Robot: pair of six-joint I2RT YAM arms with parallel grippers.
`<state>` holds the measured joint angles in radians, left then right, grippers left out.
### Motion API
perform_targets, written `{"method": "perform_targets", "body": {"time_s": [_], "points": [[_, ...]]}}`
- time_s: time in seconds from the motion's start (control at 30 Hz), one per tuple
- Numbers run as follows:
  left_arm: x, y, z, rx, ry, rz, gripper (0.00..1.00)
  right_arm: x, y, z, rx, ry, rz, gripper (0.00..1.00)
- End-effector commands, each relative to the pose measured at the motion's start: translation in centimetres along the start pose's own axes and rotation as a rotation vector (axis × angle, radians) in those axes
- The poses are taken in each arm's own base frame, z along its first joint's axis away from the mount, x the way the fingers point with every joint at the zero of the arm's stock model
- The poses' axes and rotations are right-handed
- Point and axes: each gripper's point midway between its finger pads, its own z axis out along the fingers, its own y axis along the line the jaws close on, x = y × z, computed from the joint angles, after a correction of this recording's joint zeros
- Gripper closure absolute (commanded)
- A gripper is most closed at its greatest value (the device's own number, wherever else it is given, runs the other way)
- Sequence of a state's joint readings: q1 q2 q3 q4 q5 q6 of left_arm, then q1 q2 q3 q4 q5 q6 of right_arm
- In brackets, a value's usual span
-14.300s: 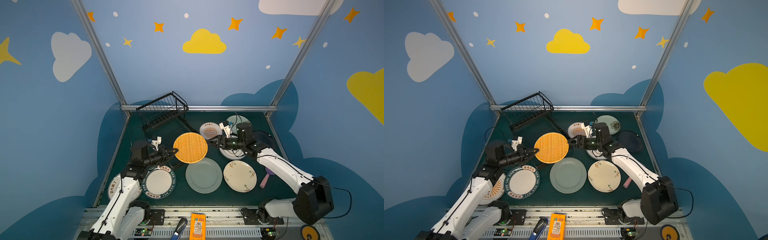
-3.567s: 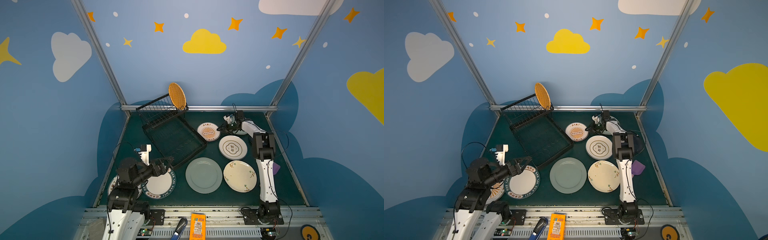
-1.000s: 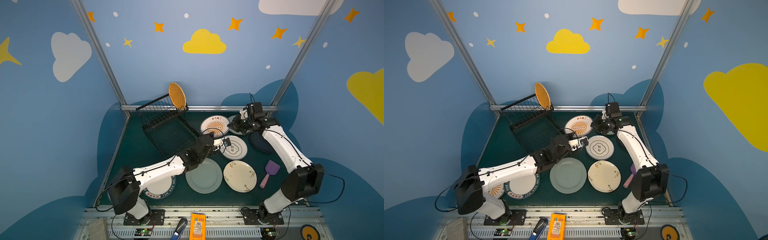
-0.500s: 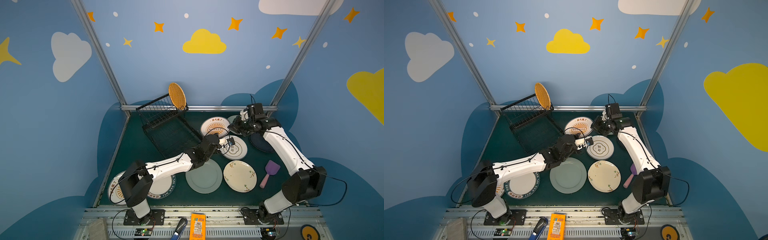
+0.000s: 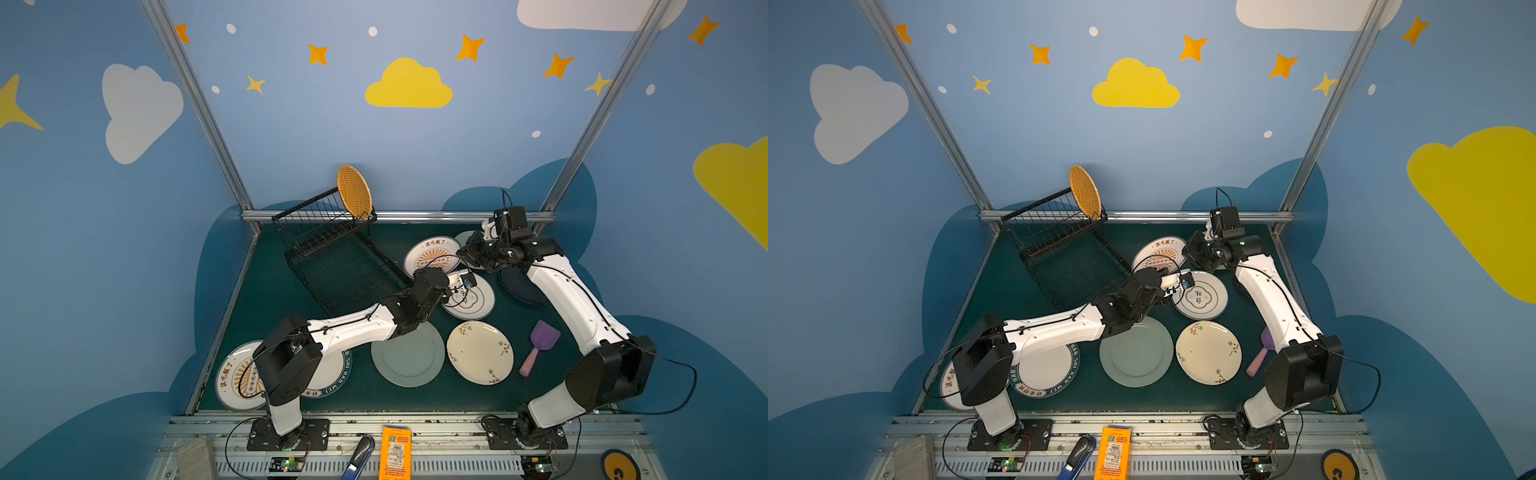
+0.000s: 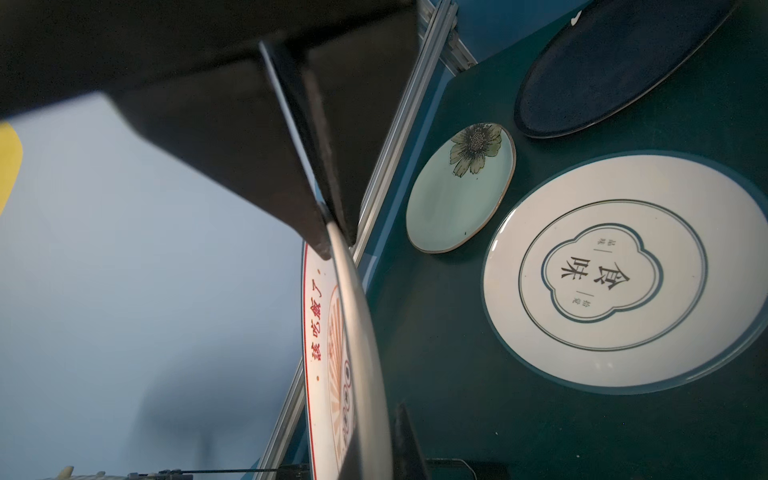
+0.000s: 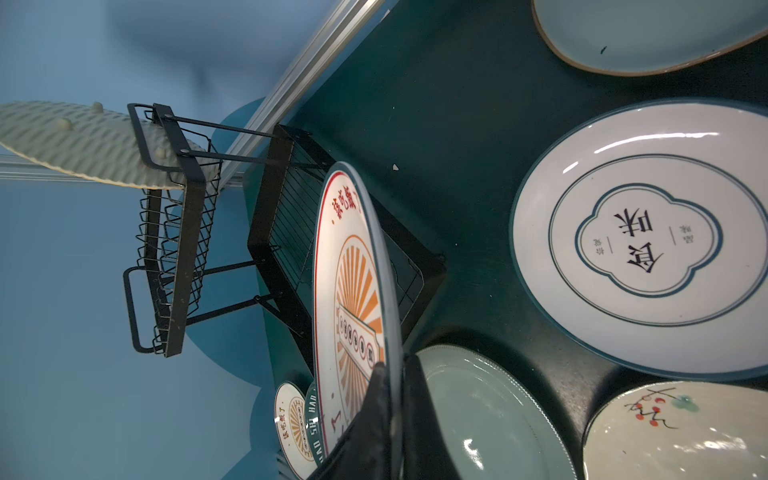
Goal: Load the plates into the dish rack
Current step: 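Reach the left gripper to the upright sunburst plate while the right holds it, then grasp the sunburst plate with the left gripper while the right releases and withdraws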
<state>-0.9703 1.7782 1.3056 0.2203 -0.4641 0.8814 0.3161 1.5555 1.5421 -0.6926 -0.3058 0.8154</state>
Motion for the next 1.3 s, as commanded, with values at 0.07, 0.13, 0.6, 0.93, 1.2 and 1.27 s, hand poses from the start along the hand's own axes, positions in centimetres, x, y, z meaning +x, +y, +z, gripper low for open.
{"method": "perform_targets", "body": {"time_s": [0.07,0.13,0.6,0.93,1.2,1.27], "points": [[-2.2,2.9,-3.1,-0.024,-0.035,-0.13,0.96,0.3,3.1,-2.2,-0.09,-0.031,-0.12,0.54],[-2.3,2.6,-4.7,0.024,-0.049,-0.154,0.96,-0.5,3.9,-2.6,-0.104,-0.055,-0.157,0.26],[-0.9,6.9,-17.6,0.192,-0.091,-0.587,0.96,-4.8,7.1,-5.9,-0.192,-0.273,-0.321,0.12],[-0.4,16.6,-23.8,0.029,-0.085,-1.058,0.96,-2.2,5.0,-4.0,-0.231,-0.258,-0.309,0.12],[-0.9,24.2,-25.3,-0.134,-0.176,-1.407,0.96,2.0,3.0,-2.4,-0.183,-0.221,-0.445,0.11],[-0.7,25.6,-25.2,-0.176,-0.2,-1.48,0.96,2.9,2.3,-1.8,-0.189,-0.211,-0.471,0.11]]}}
